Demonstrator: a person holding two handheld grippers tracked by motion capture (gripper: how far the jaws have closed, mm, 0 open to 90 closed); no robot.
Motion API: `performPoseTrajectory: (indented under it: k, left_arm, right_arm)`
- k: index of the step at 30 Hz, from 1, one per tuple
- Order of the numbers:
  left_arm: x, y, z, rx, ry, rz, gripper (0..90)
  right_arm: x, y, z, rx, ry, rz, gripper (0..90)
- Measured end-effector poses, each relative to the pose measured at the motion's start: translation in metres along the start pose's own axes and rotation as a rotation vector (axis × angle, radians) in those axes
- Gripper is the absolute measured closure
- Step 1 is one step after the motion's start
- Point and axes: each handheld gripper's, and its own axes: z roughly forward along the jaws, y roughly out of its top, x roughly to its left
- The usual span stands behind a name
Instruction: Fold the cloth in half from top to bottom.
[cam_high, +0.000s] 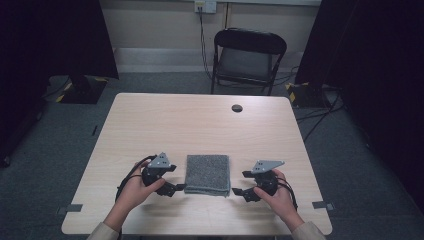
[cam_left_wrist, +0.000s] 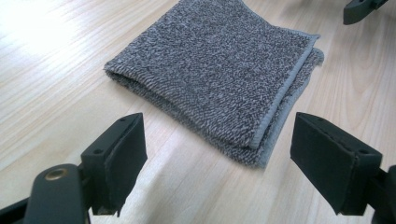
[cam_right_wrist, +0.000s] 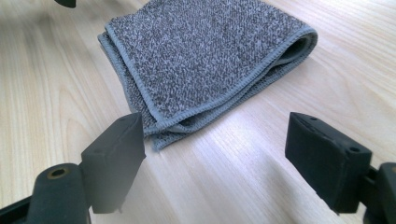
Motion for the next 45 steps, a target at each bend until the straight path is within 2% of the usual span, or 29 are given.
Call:
performPoseTrajectory:
  k: [8,13,19,33,38,45]
  left_arm:
    - [0.005,-0.012,-0.006,0.011,0.014,-0.014,18.3]
    - [0.008,-0.026,-0.013,0.038,0.020,-0.017,18.3]
    - [0.012,-0.040,-0.022,0.031,0.040,-0.031,18.3]
    - [0.018,-0.050,-0.037,0.026,0.073,-0.040,18.3]
    - [0.021,-0.053,-0.043,0.018,0.083,-0.048,18.3]
    - [0.023,-0.058,-0.047,0.040,0.089,-0.038,18.4]
  right_arm:
    - [-0.007,-0.011,-0.012,-0.002,-0.012,0.010,19.2]
    - [-0.015,-0.023,-0.021,0.011,-0.041,0.025,19.7]
    - [-0.022,-0.034,-0.029,0.022,-0.069,0.037,19.7]
    - [-0.028,-0.048,-0.040,0.038,-0.080,0.048,19.9]
    - [-0.030,-0.053,-0.046,0.037,-0.099,0.050,20.0]
    - [-0.035,-0.060,-0.057,0.026,-0.114,0.075,20.2]
